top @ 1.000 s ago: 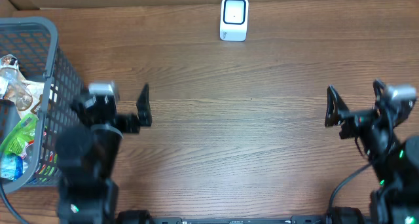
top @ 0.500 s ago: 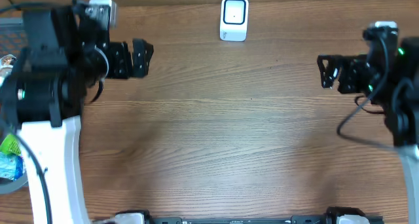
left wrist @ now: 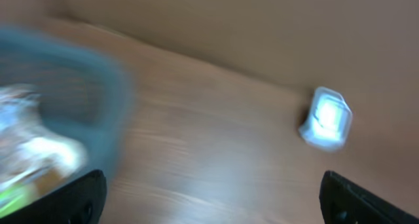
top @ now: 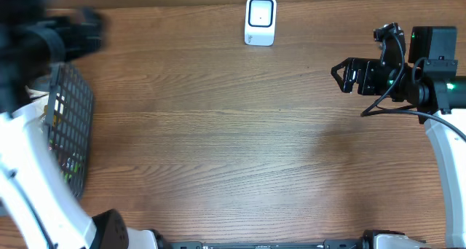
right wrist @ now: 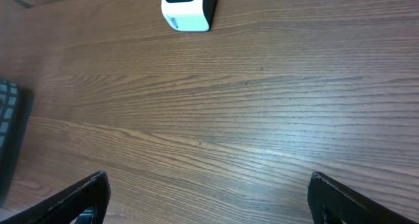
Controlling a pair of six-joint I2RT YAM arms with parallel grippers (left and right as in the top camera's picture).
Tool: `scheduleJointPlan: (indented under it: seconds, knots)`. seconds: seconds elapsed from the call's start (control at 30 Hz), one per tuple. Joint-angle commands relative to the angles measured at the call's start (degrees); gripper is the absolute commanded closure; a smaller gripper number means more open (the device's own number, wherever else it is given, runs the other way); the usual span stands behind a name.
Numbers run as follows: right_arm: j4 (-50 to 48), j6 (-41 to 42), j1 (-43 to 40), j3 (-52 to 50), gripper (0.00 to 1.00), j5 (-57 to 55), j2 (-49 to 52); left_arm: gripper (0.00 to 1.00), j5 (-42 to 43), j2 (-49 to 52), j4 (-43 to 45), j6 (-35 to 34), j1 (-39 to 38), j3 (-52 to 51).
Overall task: Scan the item barcode
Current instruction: 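Raise the left gripper and reach into the grey basket, then grasp the clear-and-tan snack bag in the basket with the left gripper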
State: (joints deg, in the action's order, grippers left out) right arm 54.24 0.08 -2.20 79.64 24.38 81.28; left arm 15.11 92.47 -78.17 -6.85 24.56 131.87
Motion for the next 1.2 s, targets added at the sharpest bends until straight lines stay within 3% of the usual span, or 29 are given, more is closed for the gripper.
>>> scheduleJointPlan:
  seconds: [0.0, 0.07, 0.2, 0.23, 0.33, 0.67, 0.77, 0.83, 1.17]
  knots:
    - [0.00, 0.17, 0.22, 1.38, 0.03, 1.22, -0.22, 0.05, -6.88, -0.98, -3.98, -10.43, 10.82, 2.10]
    - [0.00, 0.17, 0.22, 1.38, 0.03, 1.25, -0.22, 0.05, -12.11, 0.07, -6.60, -13.60, 16.22, 2.01]
    - [0.35, 0.15, 0.22, 1.38, 0.03, 1.22, -0.20, 0.07, -14.05, 3.67, -8.35, -13.14, 22.71, 2.01]
    - [0.48, 0.07, 0.22, 1.38, 0.03, 1.20, -0.20, 0.12, -14.05, 4.90, -8.28, -12.33, 23.43, 2.01]
    - [1.29, -0.33, 0.22, 1.38, 0.03, 1.20, -0.13, 0.20, -14.88, 9.11, -6.71, -10.91, 23.65, 2.01]
    - [2.51, -1.99, 0.22, 1.38, 0.00, 1.20, -0.13, 0.24, -17.25, 21.75, -0.31, -7.72, 22.71, 2.01]
    - [2.43, -1.99, 0.22, 1.38, 0.00, 1.20, -0.13, 0.10, -20.57, 24.65, 1.18, -8.35, 21.64, 2.01]
    - [2.54, -2.01, 0.22, 1.38, 0.00, 1.18, -0.13, 0.06, -24.52, 26.45, 1.95, -9.97, 20.44, 2.01]
    - [3.61, -2.01, 0.22, 1.38, 0.00, 1.20, -0.13, 0.03, -32.41, 34.07, 9.16, -11.15, 14.16, 2.01]
